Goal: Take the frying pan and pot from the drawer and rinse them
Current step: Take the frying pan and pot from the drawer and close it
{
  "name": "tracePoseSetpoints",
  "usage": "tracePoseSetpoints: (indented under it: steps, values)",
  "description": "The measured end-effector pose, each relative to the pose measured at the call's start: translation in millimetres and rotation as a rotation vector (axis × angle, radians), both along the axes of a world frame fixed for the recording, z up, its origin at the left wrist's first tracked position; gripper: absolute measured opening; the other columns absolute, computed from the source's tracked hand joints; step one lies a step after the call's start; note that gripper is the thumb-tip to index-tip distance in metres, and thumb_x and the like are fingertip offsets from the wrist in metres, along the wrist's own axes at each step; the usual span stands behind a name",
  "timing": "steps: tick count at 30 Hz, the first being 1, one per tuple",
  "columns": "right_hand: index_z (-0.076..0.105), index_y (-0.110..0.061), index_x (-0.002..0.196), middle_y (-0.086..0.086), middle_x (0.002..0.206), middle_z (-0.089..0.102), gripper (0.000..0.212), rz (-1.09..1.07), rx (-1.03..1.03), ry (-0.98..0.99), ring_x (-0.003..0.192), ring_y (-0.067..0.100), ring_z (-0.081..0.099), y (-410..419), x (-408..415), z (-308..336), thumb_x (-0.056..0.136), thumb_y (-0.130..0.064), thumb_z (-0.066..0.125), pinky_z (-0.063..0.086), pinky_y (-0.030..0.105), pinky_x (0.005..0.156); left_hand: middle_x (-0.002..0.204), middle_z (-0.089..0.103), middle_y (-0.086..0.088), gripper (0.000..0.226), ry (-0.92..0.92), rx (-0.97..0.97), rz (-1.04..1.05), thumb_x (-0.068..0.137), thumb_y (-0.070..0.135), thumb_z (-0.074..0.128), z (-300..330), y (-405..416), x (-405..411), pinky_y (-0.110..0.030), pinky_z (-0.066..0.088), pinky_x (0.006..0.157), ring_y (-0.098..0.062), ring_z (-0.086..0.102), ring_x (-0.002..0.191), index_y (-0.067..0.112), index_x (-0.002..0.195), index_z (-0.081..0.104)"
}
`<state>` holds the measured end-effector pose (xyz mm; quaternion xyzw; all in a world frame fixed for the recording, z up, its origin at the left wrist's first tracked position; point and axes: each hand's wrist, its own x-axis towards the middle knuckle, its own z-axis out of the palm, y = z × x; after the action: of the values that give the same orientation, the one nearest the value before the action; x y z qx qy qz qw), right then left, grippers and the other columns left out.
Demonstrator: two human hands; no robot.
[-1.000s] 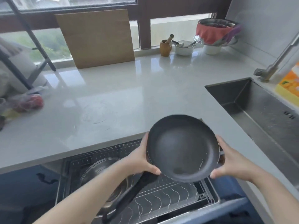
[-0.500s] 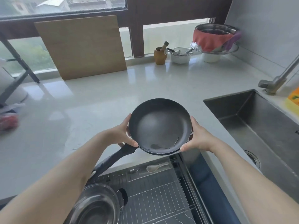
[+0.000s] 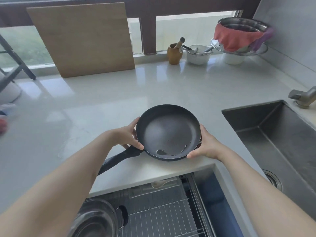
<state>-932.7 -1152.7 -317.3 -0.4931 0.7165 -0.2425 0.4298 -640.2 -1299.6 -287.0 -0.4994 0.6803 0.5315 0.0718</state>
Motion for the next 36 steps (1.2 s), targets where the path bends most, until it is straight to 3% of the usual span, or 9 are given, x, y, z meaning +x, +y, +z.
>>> tracePoseSetpoints:
  steps: [3,5,7,11,14,19,24,31,36]
  values:
    - [0.013,-0.044,0.147,-0.02,0.124,0.05,0.126,0.001,0.01,0.018,0.116,0.012,0.053,0.7,-0.7,-2.5,0.053,-0.023,0.094,0.042,0.028,0.093,0.12,0.057,-0.01,0.126,-0.02,-0.005,-0.012,0.073,0.005,0.083,1.2,-1.5,-2.2,-0.048,0.058,0.083,-0.024,0.068,0.098,0.045,0.151,-0.006]
    - [0.014,-0.052,0.143,-0.011,0.128,0.051,0.13,-0.018,0.008,0.053,0.116,0.018,0.056,2.6,0.7,-4.3,0.042,-0.038,0.095,0.046,0.037,0.1,0.118,0.06,-0.008,0.125,-0.041,-0.051,-0.022,0.075,0.008,0.082,3.5,0.8,-3.2,-0.041,0.058,0.085,-0.018,0.067,0.094,0.04,0.153,-0.01]
    - [0.017,-0.056,0.141,-0.001,0.129,0.05,0.129,-0.055,0.004,0.108,0.115,0.022,0.056,6.0,5.2,-4.9,0.036,-0.049,0.092,0.047,0.045,0.101,0.131,0.052,-0.006,0.125,-0.065,-0.158,-0.013,0.075,0.016,0.084,4.3,6.4,-2.9,-0.034,0.05,0.091,-0.021,0.059,0.108,0.037,0.153,-0.011]
    - [0.019,-0.041,0.148,0.005,0.13,0.037,0.117,-0.147,-0.065,0.246,0.119,0.025,0.047,24.3,18.5,-10.7,0.055,-0.044,0.091,0.044,0.043,0.101,0.139,0.038,-0.006,0.124,-0.038,-0.478,0.033,0.069,0.034,0.084,-0.8,27.6,12.8,-0.041,0.042,0.104,-0.027,0.047,0.124,0.038,0.153,-0.007]
    - [0.015,-0.025,0.153,0.01,0.142,0.033,0.119,-0.237,-0.125,0.327,0.127,0.027,0.044,49.1,38.3,-15.8,0.061,-0.047,0.088,0.04,0.042,0.106,0.138,0.037,-0.002,0.115,0.043,-0.614,0.02,0.075,0.033,0.081,5.3,58.5,40.4,-0.032,0.038,0.101,-0.018,0.039,0.129,0.036,0.154,-0.002]
    - [0.031,-0.021,0.15,-0.003,0.124,0.044,0.096,-0.327,-0.433,0.29,0.106,0.013,0.049,117.8,97.5,-11.6,0.071,-0.033,0.085,0.044,0.032,0.092,0.136,0.041,0.002,0.104,0.139,-0.795,0.078,0.077,0.03,0.081,3.9,142.1,128.6,-0.031,0.038,0.104,-0.011,0.039,0.128,0.032,0.155,0.012]
    - [0.038,-0.025,0.147,-0.009,0.118,0.047,0.094,-0.094,-0.323,0.253,0.101,0.006,0.052,175.1,163.1,-42.5,0.066,-0.034,0.086,0.047,0.033,0.089,0.133,0.041,0.013,0.1,0.035,-0.709,0.163,0.077,0.04,0.079,-41.1,227.5,241.2,-0.03,0.037,0.107,-0.004,0.04,0.127,0.04,0.152,0.013]
    - [0.014,-0.03,0.154,-0.001,0.154,0.023,0.116,0.324,0.037,0.29,0.135,0.016,0.037,162.5,233.3,-111.1,0.064,-0.052,0.084,0.041,0.038,0.106,0.158,0.013,-0.003,0.128,-0.438,-0.346,0.134,0.066,0.05,0.084,-124.1,279.9,359.7,-0.037,0.029,0.115,-0.021,0.019,0.144,0.024,0.156,-0.004]
    - [0.002,-0.032,0.155,0.008,0.161,0.012,0.132,0.531,0.173,0.385,0.148,0.026,0.016,134.0,269.9,-156.4,0.056,-0.057,0.086,0.031,0.043,0.114,0.163,0.002,-0.005,0.137,-0.49,-0.264,0.131,0.062,0.049,0.087,-172.5,282.4,390.3,-0.04,0.02,0.12,-0.023,0.005,0.15,0.018,0.156,-0.008]
